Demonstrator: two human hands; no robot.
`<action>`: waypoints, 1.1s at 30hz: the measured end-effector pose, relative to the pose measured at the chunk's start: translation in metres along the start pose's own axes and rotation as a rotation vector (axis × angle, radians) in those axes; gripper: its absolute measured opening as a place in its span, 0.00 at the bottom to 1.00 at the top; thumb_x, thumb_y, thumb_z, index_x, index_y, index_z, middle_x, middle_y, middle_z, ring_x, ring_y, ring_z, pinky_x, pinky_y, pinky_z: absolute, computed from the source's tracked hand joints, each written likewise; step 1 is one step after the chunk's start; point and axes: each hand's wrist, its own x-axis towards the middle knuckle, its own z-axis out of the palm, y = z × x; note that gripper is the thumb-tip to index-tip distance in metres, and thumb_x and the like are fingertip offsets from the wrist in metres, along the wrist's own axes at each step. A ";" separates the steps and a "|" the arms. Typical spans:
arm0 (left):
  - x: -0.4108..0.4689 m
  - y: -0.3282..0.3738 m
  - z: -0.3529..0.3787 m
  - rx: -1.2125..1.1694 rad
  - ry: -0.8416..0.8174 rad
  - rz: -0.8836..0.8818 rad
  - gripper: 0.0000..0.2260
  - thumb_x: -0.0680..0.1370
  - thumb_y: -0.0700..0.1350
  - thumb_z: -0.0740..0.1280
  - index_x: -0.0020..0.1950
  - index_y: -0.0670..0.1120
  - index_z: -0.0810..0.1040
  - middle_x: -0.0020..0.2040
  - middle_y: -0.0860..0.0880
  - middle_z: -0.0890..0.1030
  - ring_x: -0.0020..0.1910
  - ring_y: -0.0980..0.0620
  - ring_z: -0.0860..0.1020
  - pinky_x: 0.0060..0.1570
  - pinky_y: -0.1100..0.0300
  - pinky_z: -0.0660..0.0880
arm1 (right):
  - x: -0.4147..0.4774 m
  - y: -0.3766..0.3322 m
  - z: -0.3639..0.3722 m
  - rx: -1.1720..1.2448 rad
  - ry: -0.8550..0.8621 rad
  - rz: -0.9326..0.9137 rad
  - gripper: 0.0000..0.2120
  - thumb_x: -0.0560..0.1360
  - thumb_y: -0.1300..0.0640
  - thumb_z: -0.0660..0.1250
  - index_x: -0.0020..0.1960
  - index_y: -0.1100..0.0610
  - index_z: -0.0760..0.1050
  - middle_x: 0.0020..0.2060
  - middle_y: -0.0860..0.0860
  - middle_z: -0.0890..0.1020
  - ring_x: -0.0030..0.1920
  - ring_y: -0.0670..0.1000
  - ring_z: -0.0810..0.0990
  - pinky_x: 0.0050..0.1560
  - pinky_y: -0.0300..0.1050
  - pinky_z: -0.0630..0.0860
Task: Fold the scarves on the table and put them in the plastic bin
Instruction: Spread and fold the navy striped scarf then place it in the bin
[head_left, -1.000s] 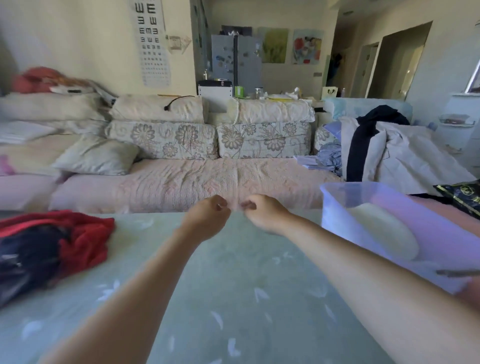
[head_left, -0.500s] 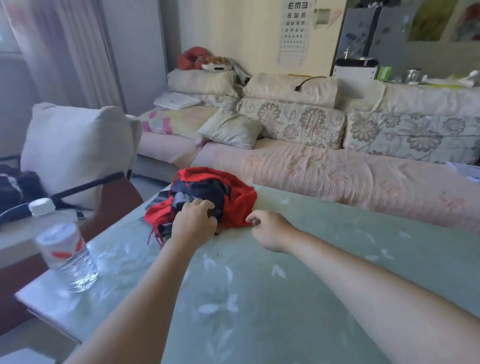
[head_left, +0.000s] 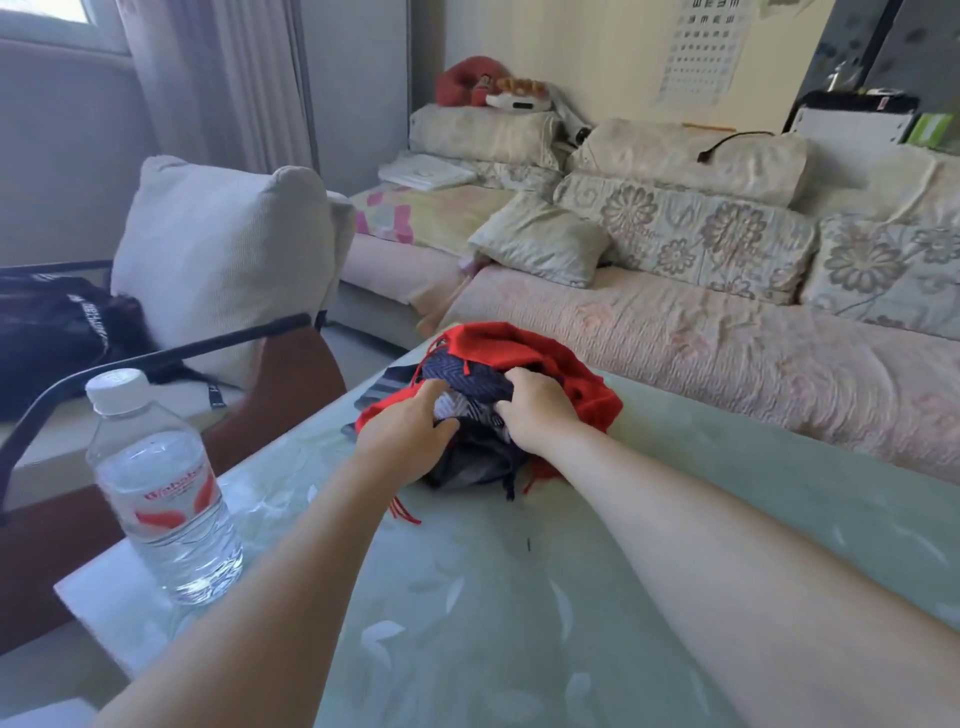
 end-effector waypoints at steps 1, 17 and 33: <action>0.003 -0.001 0.000 -0.027 0.013 -0.011 0.23 0.80 0.56 0.59 0.74 0.55 0.59 0.59 0.49 0.80 0.53 0.45 0.79 0.47 0.53 0.75 | 0.002 0.003 0.000 0.036 0.053 -0.013 0.15 0.78 0.53 0.67 0.63 0.55 0.75 0.59 0.57 0.81 0.62 0.60 0.77 0.58 0.48 0.73; -0.029 0.082 -0.038 -0.188 0.122 0.315 0.05 0.80 0.46 0.62 0.51 0.51 0.77 0.38 0.50 0.78 0.38 0.45 0.78 0.37 0.51 0.75 | -0.080 0.047 -0.075 0.486 -0.036 -0.185 0.06 0.67 0.54 0.67 0.39 0.56 0.78 0.31 0.48 0.75 0.34 0.47 0.72 0.39 0.47 0.66; -0.162 0.095 -0.028 -0.853 -0.207 -0.212 0.11 0.72 0.44 0.58 0.29 0.46 0.69 0.24 0.52 0.69 0.28 0.49 0.66 0.34 0.56 0.62 | -0.167 0.058 -0.044 0.282 0.002 -0.062 0.24 0.77 0.63 0.61 0.65 0.37 0.69 0.59 0.47 0.71 0.60 0.50 0.74 0.65 0.45 0.69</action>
